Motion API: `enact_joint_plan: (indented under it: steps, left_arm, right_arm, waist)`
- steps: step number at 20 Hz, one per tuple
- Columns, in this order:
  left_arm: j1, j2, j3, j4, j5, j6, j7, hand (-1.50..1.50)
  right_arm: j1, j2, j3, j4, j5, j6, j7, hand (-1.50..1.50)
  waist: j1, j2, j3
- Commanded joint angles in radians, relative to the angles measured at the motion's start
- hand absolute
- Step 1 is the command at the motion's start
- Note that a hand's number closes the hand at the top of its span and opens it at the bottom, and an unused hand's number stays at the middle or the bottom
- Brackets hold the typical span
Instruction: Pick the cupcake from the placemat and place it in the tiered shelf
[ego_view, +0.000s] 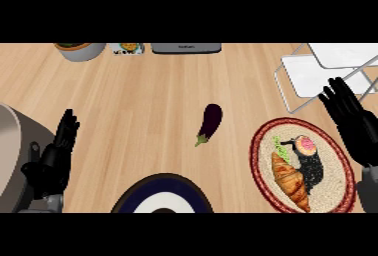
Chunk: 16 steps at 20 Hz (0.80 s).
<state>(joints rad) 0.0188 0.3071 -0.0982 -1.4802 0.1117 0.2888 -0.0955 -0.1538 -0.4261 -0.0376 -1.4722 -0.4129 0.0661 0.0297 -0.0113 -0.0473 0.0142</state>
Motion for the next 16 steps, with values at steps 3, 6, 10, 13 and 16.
enact_joint_plan:
  steps: [3,6,10,13,16]
  left_arm:
    - [-0.056,0.032,-0.026,-0.04,0.0,-0.065,0.014,0.0]
    - [-0.109,0.036,-0.062,-0.063,0.005,-0.11,0.035,0.0]
    - [-0.142,0.03,-0.086,-0.109,0.048,-0.152,0.138,0.0]
    - [-0.155,0.064,-0.053,-0.082,0.066,-0.18,0.138,0.0]
    - [-0.141,0.044,-0.081,-0.099,0.06,-0.178,0.152,0.0]
  right_arm:
    - [-0.172,-0.009,-0.021,0.007,-0.216,0.323,-0.097,1.5]
    - [-0.277,0.043,0.023,-0.054,-0.341,0.503,-0.158,1.5]
    - [-0.228,-0.254,0.027,0.236,-0.039,0.649,-0.174,-1.5]
    - [-0.204,-0.266,0.083,0.282,-0.027,0.879,-0.299,-1.5]
    - [-0.239,-0.336,0.054,0.347,0.007,1.052,-0.414,-1.5]
  waist:
    - [0.055,0.049,-0.008]
    - [0.097,0.051,0.002]
    - [0.077,0.074,-0.007]
    - [0.072,0.077,-0.005]
    - [0.067,0.07,-0.006]
